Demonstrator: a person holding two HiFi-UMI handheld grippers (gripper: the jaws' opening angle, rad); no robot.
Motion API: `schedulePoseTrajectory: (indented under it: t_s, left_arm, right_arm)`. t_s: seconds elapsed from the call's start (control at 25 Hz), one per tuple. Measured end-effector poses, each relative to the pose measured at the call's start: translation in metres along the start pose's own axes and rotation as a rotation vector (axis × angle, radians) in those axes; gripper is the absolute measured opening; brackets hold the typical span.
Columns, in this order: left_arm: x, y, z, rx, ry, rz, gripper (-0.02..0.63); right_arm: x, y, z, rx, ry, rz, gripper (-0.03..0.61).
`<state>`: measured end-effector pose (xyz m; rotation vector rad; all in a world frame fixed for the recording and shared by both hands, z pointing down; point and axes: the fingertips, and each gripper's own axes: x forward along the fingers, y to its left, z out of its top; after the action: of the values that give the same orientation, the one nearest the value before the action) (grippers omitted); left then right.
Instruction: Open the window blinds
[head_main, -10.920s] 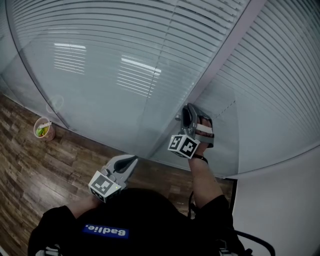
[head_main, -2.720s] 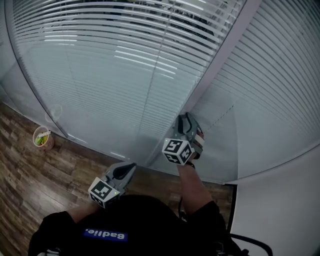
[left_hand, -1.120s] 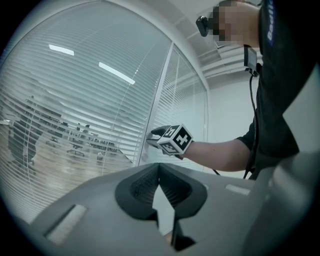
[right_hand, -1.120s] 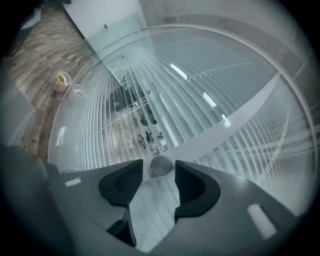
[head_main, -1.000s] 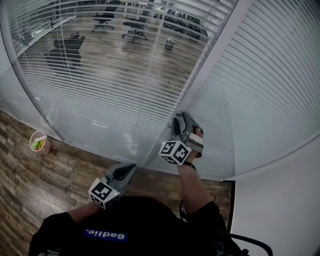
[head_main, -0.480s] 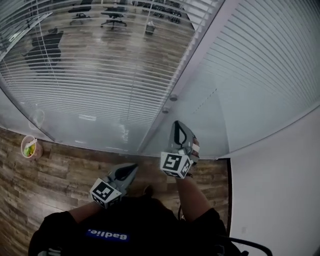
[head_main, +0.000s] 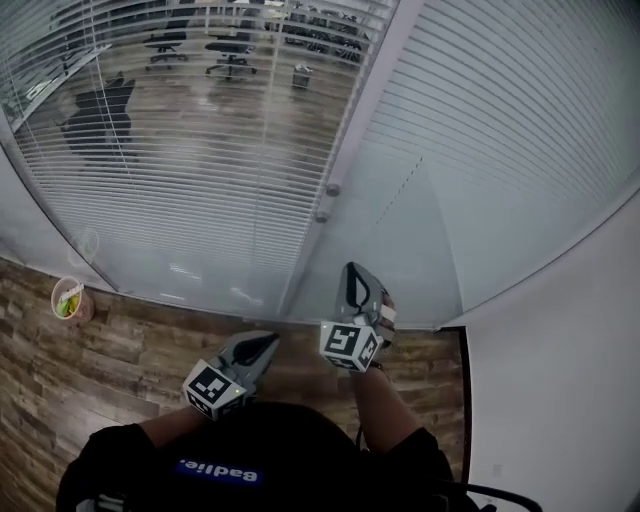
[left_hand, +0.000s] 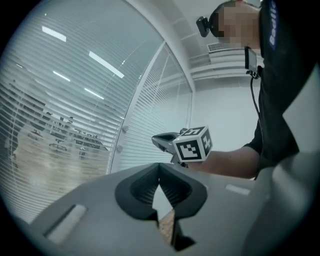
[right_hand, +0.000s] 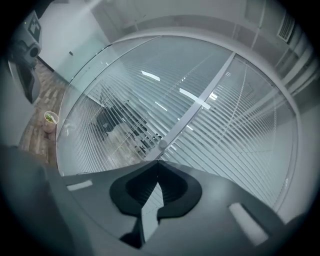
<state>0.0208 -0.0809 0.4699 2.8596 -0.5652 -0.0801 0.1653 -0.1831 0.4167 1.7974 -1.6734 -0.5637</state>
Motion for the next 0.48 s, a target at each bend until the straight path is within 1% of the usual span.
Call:
schedulePoseTrajectory:
  t_s: [0.16,0.28,0.48]
  left_arm:
    - [-0.005,-0.026,0.007,0.01,-0.005,0.053,0.0]
    - [-0.009,-0.052,0.003,0.014,0.011,0.082,0.0]
    - [-0.015,-0.105,-0.022,0.025,0.068,0.126,0.0]
  right_arm:
    - [-0.02,-0.004,0.004,0.03,-0.037,0.031,0.002]
    - [-0.042,-0.003,-0.001,0.049,-0.056,0.062,0.002]
    - [-0.088,0.007,-0.04,0.12,-0.056,0.12,0.002]
